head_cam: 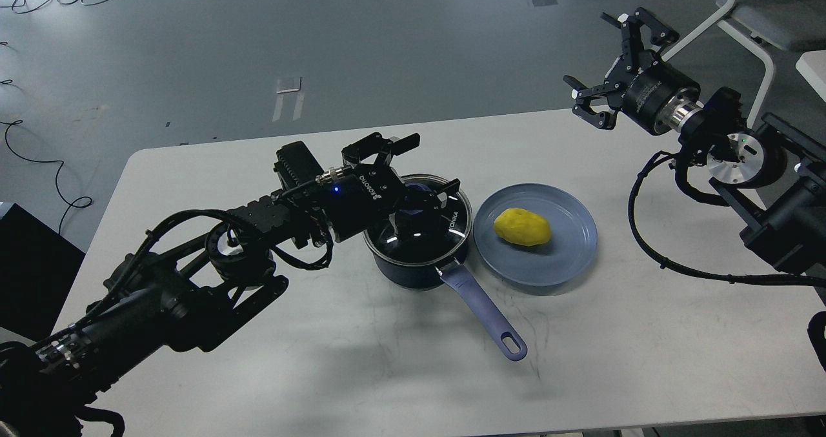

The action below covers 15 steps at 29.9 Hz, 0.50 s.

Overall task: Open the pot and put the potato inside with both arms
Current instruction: 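Reach the left gripper over the saucepan toward the glass lid knob, then lower the left gripper and grasp the blue knob of the glass lid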

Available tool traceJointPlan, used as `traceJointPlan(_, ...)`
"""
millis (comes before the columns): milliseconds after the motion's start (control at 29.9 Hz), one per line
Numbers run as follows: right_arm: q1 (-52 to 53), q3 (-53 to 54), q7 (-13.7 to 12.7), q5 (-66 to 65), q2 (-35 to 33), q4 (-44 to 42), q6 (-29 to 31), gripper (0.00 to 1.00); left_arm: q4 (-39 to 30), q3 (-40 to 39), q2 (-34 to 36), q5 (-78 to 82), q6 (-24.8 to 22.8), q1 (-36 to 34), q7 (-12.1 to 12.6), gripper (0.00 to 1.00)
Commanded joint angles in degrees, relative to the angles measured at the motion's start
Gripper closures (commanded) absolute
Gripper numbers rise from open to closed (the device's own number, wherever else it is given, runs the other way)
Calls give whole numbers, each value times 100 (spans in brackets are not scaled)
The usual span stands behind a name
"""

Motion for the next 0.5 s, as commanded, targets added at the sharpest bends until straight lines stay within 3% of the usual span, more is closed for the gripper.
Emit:
traceJointPlan(0,0,-4,-4,0,-18,-8,-3,0,296,13,-151,-17,1,-4,-3,2)
traceJointPlan(234,-61,-92,5,-9,-53,-8,-21,0,462,549,-186,0,422,-4,-3,2)
traceJointPlan(468,-61,-100,5,0,-71,-8,-30,0,586,585,-204,0,493,-48,15,2)
